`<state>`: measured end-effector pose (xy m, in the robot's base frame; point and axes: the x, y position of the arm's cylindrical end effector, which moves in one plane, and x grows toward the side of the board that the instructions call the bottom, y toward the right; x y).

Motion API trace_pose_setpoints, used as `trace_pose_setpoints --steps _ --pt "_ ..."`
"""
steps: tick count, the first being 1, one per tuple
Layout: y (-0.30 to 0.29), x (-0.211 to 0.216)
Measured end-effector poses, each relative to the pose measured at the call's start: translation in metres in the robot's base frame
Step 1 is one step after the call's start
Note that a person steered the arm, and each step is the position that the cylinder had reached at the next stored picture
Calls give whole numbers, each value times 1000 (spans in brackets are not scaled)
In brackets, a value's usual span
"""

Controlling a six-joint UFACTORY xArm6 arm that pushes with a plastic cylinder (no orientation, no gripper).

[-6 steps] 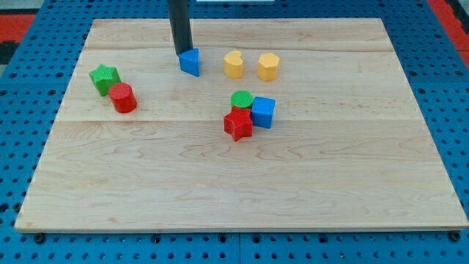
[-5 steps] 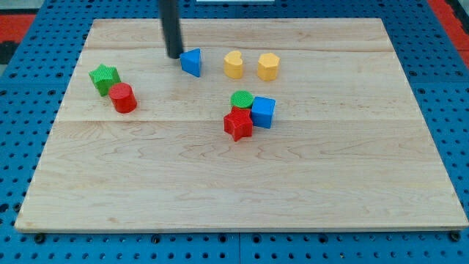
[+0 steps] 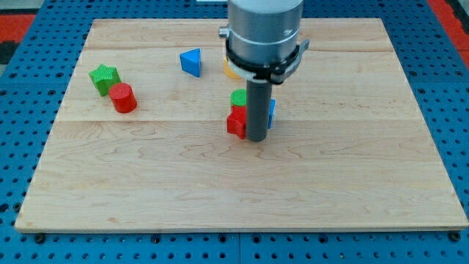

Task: Slide blue cube towards the top right

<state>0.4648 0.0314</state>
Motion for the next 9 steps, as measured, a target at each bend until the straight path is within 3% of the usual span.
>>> trace_pose_setpoints --steps 1,3,4,5,7,9 --pt "-43 -6" --pt "63 -49" --pt "78 -80" --pt "91 -49" --pt "6 -65" --pt "96 -116"
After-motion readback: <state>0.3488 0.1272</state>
